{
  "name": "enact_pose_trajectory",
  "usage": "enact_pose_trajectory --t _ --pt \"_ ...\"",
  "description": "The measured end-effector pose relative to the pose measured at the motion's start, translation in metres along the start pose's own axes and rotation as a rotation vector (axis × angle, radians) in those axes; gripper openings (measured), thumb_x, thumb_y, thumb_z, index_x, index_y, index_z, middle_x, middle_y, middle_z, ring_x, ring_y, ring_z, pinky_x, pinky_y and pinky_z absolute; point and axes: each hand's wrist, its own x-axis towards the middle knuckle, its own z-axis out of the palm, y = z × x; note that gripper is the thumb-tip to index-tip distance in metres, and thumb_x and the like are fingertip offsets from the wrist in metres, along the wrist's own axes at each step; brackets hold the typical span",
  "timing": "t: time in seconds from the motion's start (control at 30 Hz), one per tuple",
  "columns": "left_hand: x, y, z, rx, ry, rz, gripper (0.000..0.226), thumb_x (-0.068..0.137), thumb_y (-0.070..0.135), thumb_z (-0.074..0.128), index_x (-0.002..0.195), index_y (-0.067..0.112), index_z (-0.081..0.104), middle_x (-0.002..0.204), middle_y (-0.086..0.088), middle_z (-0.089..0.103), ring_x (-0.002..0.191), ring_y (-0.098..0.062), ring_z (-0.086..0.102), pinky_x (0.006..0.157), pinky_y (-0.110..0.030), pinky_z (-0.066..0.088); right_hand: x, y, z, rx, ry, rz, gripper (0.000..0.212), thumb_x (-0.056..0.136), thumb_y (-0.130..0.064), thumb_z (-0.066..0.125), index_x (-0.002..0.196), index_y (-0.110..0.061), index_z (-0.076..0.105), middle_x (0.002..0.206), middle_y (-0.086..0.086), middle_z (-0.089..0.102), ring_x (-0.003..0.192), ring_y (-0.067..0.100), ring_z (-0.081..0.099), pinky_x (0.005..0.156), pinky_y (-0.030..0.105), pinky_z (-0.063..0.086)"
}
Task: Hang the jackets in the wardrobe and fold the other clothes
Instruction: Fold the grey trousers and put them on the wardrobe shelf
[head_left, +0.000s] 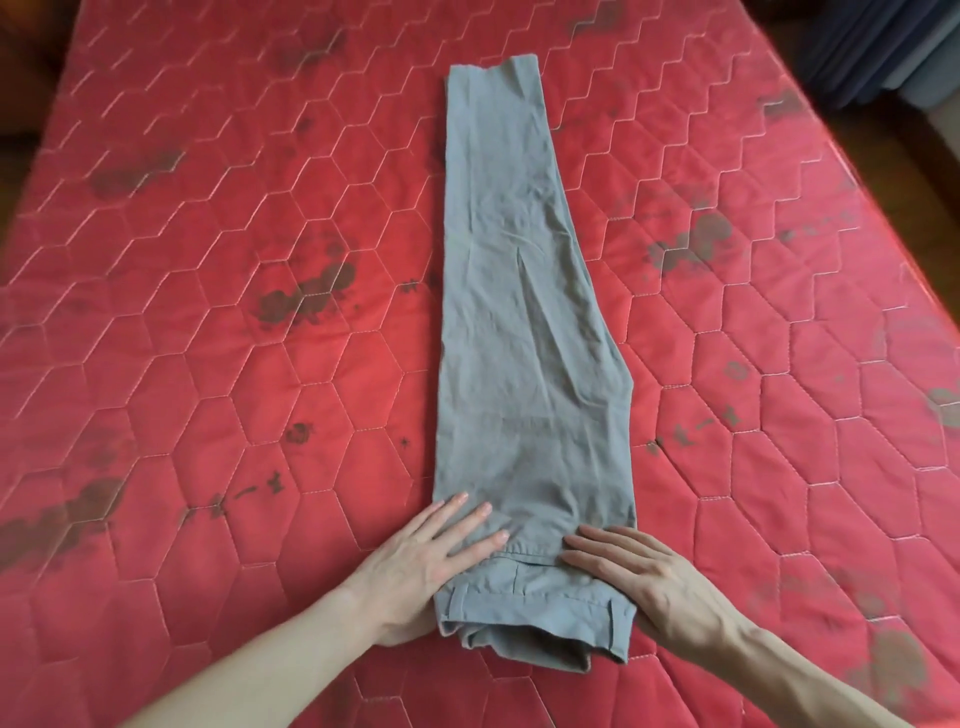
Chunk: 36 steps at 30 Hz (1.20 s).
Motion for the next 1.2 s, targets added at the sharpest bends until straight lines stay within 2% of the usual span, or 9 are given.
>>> enact_pose_trajectory --t 0.17,0.23,0.33,0.43,0.57,0.63,0.77,1.07,1.2 --pt "-0.015 0.015 -0.035 -0.457 -0.086 0.0 0.096 0.091 0.002 0.058 0.164 0.042 0.011 0.171 0.009 0.02 0.156 0.0 -0.001 0.129 -0.025 0.01 -0.011 -0.018 -0.024 0.153 0.093 0.133 0.046 0.094 -0.013 0.06 0.135 -0.032 0.056 0.118 -0.021 0.07 0.105 0.004 0.069 0.083 0.022 0.055" --pt "-0.019 0.023 -0.05 -0.618 -0.045 -0.079 0.085 0.099 0.009 0.054 0.161 0.051 0.016 0.16 0.011 0.044 0.152 -0.004 0.03 0.124 -0.02 0.024 -0.011 -0.029 -0.036 0.205 0.142 0.215 0.021 0.108 -0.03 0.05 0.127 -0.037 0.054 0.084 -0.025 0.061 0.066 -0.003 0.057 0.058 0.019 0.045" --pt "-0.023 0.031 -0.067 -0.735 0.007 -0.12 0.045 0.11 0.046 0.039 0.154 0.055 0.031 0.131 0.018 0.068 0.118 -0.007 0.065 0.101 -0.027 0.051 -0.014 -0.044 -0.054 0.276 0.227 0.277 0.015 0.11 -0.047 0.039 0.101 -0.044 0.051 0.066 -0.021 0.044 0.05 -0.003 0.033 0.05 0.014 0.029" --pt "-0.023 0.038 -0.074 -0.879 0.067 -0.24 0.033 0.106 0.059 0.04 0.111 0.031 0.057 0.082 0.007 0.068 0.072 -0.011 0.064 0.07 -0.028 0.051 -0.019 -0.054 -0.066 0.362 0.342 0.376 0.027 0.107 -0.031 0.053 0.091 -0.052 0.046 0.058 -0.019 0.034 0.049 0.001 0.026 0.047 0.016 0.025" --pt "-0.014 0.04 -0.077 -1.164 0.174 -0.361 0.022 0.102 0.049 0.057 0.112 0.029 0.059 0.101 0.005 0.075 0.094 -0.002 0.069 0.088 -0.032 0.055 -0.011 -0.058 -0.077 0.592 0.397 0.579 0.025 0.103 -0.022 0.057 0.081 -0.013 0.05 0.062 -0.012 0.035 0.056 0.007 0.028 0.05 0.037 0.029" --pt "-0.004 0.04 -0.075 -1.191 0.276 -0.421 0.018 0.103 0.042 0.059 0.117 0.031 0.062 0.099 0.015 0.076 0.094 -0.001 0.071 0.086 -0.026 0.055 0.005 -0.058 -0.083 0.641 0.455 0.638 0.027 0.102 -0.031 0.053 0.077 -0.021 0.049 0.061 -0.011 0.038 0.056 0.006 0.03 0.052 0.038 0.03" --pt "0.022 0.036 -0.067 -1.119 0.448 -0.589 0.03 0.108 0.027 0.052 0.077 0.029 0.049 0.055 0.013 0.04 0.053 -0.007 0.04 0.055 -0.024 0.032 0.045 -0.04 -0.079 0.625 0.549 0.731 0.042 0.105 -0.021 0.055 0.071 -0.037 0.036 0.058 -0.022 0.049 0.055 -0.001 0.041 0.054 0.017 0.032" --pt "0.086 -0.008 -0.037 -0.99 0.497 -0.776 0.046 0.109 0.037 0.043 0.067 0.018 0.041 0.051 0.006 0.042 0.051 -0.025 0.043 0.061 -0.046 0.036 0.096 0.039 -0.039 0.479 0.46 0.863 0.04 0.109 -0.031 0.048 0.073 -0.029 0.031 0.059 -0.009 0.051 0.055 0.009 0.046 0.06 0.038 0.029" --pt "0.099 -0.01 -0.027 -0.955 0.416 -0.867 0.05 0.109 0.038 0.047 0.064 0.018 0.036 0.052 0.004 0.041 0.053 -0.024 0.04 0.06 -0.041 0.027 0.098 0.049 -0.022 0.304 0.314 0.974 0.028 0.109 -0.044 0.04 0.088 -0.026 0.04 0.082 0.011 0.067 0.081 0.041 0.061 0.066 0.042 0.039"
